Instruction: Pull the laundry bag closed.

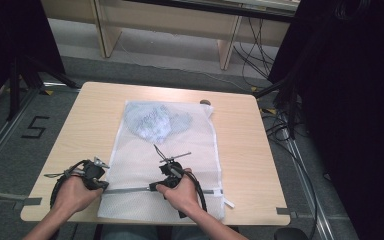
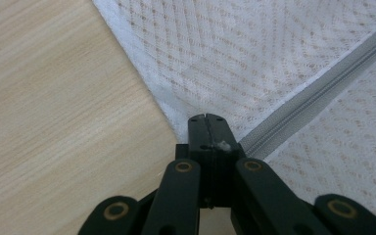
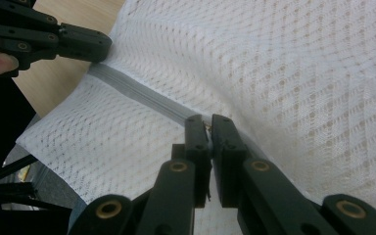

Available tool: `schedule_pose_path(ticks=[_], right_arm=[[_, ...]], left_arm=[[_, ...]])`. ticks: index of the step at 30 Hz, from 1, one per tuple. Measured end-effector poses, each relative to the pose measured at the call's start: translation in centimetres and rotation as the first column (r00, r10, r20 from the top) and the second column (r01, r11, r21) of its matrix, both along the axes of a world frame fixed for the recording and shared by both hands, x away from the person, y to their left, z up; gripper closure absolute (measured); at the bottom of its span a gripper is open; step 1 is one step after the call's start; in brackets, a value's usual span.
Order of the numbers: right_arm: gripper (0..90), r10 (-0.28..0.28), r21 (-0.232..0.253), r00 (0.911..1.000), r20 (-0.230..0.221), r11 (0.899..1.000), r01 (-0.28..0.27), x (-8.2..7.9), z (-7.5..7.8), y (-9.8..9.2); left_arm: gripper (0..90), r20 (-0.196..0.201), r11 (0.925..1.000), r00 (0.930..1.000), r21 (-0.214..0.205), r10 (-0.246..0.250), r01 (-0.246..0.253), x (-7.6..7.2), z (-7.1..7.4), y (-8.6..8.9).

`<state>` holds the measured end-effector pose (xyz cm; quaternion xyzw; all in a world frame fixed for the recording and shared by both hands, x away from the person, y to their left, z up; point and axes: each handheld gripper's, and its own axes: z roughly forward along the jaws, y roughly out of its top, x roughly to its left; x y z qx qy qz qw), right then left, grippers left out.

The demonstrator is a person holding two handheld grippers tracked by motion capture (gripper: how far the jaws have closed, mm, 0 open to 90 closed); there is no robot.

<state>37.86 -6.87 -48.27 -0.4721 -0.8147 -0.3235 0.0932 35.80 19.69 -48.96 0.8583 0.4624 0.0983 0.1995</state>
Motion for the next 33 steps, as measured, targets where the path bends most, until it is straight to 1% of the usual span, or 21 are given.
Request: schedule_pose_path(ticks=[1,2,6,7,8,10,11,12,14,15,20,21,24,25,26,27,28,29,30,32,33], right_arm=[[87.0,-0.004,0.001,1.0000,-0.004,1.000,0.004,0.0,0.0,-0.1],[87.0,-0.017,-0.012,0.9998,-0.011,1.000,0.017,0.0,0.0,-0.2],[87.0,-0.012,-0.003,0.9999,-0.007,1.000,0.012,0.0,0.1,-0.5],[87.0,-0.011,-0.004,0.9999,0.001,1.000,0.011,0.0,0.1,-0.6],[87.0,-0.013,-0.007,0.9999,-0.011,1.000,0.012,0.0,0.1,-0.7],[87.0,-0.018,-0.005,0.9998,-0.007,1.000,0.018,0.0,0.1,-0.8],[87.0,-0.009,-0.010,1.0000,0.001,1.000,0.009,0.1,0.1,-1.0],[87.0,-0.015,0.000,0.9999,-0.009,1.000,0.015,0.0,0.2,-1.0],[87.0,-0.025,-0.010,0.9996,-0.010,1.000,0.025,0.0,0.2,-1.1],[87.0,-0.018,-0.008,0.9998,0.000,1.000,0.018,0.0,0.2,-1.3],[87.0,-0.021,-0.008,0.9998,0.000,1.000,0.021,0.0,0.2,-1.5],[87.0,-0.022,-0.012,0.9997,-0.006,1.000,0.022,0.0,0.3,-1.6],[87.0,-0.019,-0.010,0.9998,0.006,1.000,0.019,0.0,0.4,-1.7],[87.0,-0.025,-0.006,0.9997,0.003,1.000,0.025,0.0,0.4,-1.7],[87.0,-0.037,-0.003,0.9992,-0.016,0.999,0.037,-0.1,0.5,-1.7],[87.0,-0.037,-0.003,0.9992,-0.016,0.999,0.037,-0.1,0.5,-1.7],[87.0,-0.015,-0.011,0.9998,0.012,1.000,0.016,0.0,0.4,-1.9],[87.0,-0.015,-0.011,0.9998,0.012,1.000,0.016,0.0,0.4,-1.9],[87.0,-0.033,-0.013,0.9995,0.004,0.999,0.033,-0.1,0.5,-2.0],[87.0,-0.030,-0.012,0.9995,0.005,0.999,0.030,0.0,0.4,-2.1],[87.0,-0.038,-0.016,0.9991,-0.017,0.999,0.037,-0.1,0.6,-2.1]], left_arm=[[90.0,0.001,1.0000,1.0000,0.000,0.000,0.000,0.0,0.0,0.0],[90.0,0.000,1.0000,1.0000,0.000,-0.001,0.001,0.0,0.0,0.0],[90.0,-0.002,1.0000,1.0000,0.000,-0.001,0.001,0.0,0.0,0.0],[90.0,-0.001,1.0000,1.0000,0.000,-0.001,0.001,0.0,0.0,0.0],[90.0,-0.001,1.0000,1.0000,0.000,-0.001,0.001,0.0,0.0,0.0],[90.0,0.001,1.0000,1.0000,0.000,-0.001,0.001,0.0,0.0,0.0],[90.0,0.001,1.0000,1.0000,0.000,-0.001,0.001,0.0,0.0,0.0],[90.0,0.002,1.0000,1.0000,0.000,-0.001,0.001,0.0,0.0,0.0],[90.0,0.002,1.0000,1.0000,0.001,-0.001,0.001,0.0,0.0,0.0],[90.0,0.002,1.0000,1.0000,0.001,0.000,0.000,0.0,0.0,0.0],[90.0,0.003,1.0000,1.0000,-0.001,0.001,-0.001,0.0,0.0,0.0],[90.0,0.004,1.0000,1.0000,-0.001,0.000,0.000,0.0,0.0,0.0],[90.0,0.004,1.0000,1.0000,-0.001,0.001,-0.001,0.0,0.0,0.0],[90.0,0.003,1.0000,1.0000,-0.001,0.000,0.000,0.0,0.0,0.0],[90.0,0.002,1.0000,1.0000,0.000,0.000,0.000,0.0,0.0,0.0],[90.0,0.003,1.0000,1.0000,-0.001,0.000,0.000,0.0,0.0,0.0],[90.0,0.004,1.0000,1.0000,-0.001,0.000,0.000,0.0,0.0,0.0],[90.0,0.004,1.0000,1.0000,-0.001,0.000,0.000,0.0,0.0,0.0],[90.0,0.004,1.0000,1.0000,0.000,0.000,0.000,0.0,0.0,0.0],[90.0,0.004,1.0000,1.0000,-0.001,0.000,0.000,0.0,0.0,0.0],[90.0,0.004,1.0000,1.0000,-0.001,0.000,0.000,0.0,0.0,0.0]])
